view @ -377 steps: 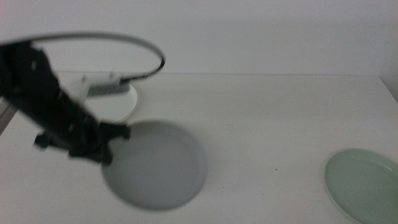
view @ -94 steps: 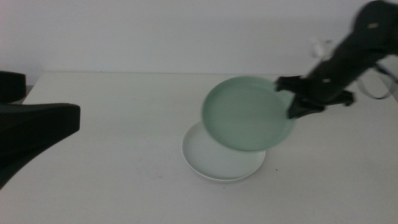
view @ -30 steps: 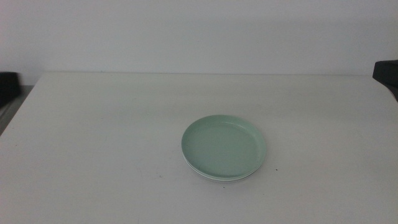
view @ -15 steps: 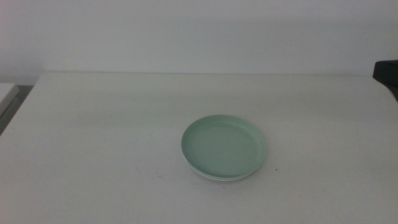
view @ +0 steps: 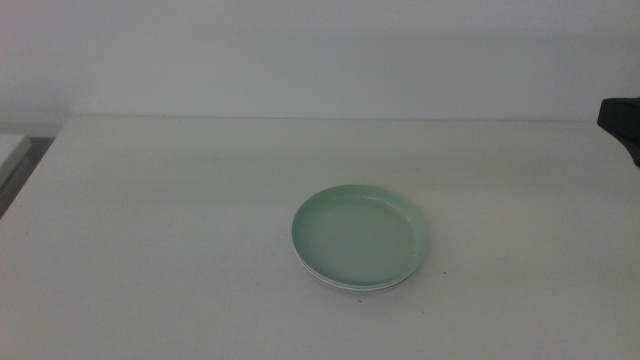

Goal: Stack the three bowls on top of each other.

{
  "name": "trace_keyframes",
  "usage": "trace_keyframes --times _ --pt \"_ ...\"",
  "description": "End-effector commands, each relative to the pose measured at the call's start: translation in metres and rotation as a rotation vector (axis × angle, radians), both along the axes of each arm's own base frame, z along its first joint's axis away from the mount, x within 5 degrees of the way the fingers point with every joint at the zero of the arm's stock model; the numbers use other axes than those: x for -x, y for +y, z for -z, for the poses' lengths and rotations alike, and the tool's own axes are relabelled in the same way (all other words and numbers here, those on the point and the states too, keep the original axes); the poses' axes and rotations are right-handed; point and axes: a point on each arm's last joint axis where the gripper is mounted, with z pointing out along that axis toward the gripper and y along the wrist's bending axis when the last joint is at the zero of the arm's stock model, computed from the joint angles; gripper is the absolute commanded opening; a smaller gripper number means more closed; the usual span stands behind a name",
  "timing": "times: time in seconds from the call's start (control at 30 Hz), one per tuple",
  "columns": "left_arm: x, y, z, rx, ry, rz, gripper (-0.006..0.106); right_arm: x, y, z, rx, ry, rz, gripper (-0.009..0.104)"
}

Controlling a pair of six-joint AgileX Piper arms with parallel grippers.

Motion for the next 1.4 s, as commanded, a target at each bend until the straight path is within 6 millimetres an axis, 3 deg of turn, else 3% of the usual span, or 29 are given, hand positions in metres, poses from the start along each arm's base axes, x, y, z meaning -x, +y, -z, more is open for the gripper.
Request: trace_keyframes --times 0.0,0.07,0.17,0.33,0.47,0.6,0.7,1.37 --pt "-0.001 0.001 0.005 -0.004 -0.034 -0.011 0.094 0.005 -0.002 0.005 -0.015 -0.056 0.005 0.092" --pt "0.000 0.002 0.013 -0.003 -0.100 -0.025 0.094 0.015 -0.004 0.015 -0.027 -0.114 0.007 0.092" --pt "0.002 0.004 0.040 -0.017 -0.150 -0.046 0.094 0.039 -0.010 0.038 -0.033 -0.177 0.009 0.092" --pt "0.014 0.005 0.101 -0.047 -0.105 -0.056 0.094 0.083 -0.027 0.098 -0.025 -0.178 0.097 0.092" --pt "0.024 0.005 0.148 -0.049 -0.072 -0.054 0.094 0.106 -0.036 0.137 -0.021 -0.205 0.180 0.092" --pt "0.029 0.004 0.175 -0.045 -0.073 -0.054 0.094 0.119 -0.039 0.163 -0.020 -0.251 0.224 0.092" --pt "0.027 0.004 0.192 -0.040 -0.044 -0.056 0.094 0.125 -0.039 0.166 -0.023 -0.280 0.224 0.092" --pt "0.026 0.005 0.185 -0.051 -0.128 -0.067 0.094 0.125 -0.039 0.164 -0.009 -0.298 0.223 0.092"
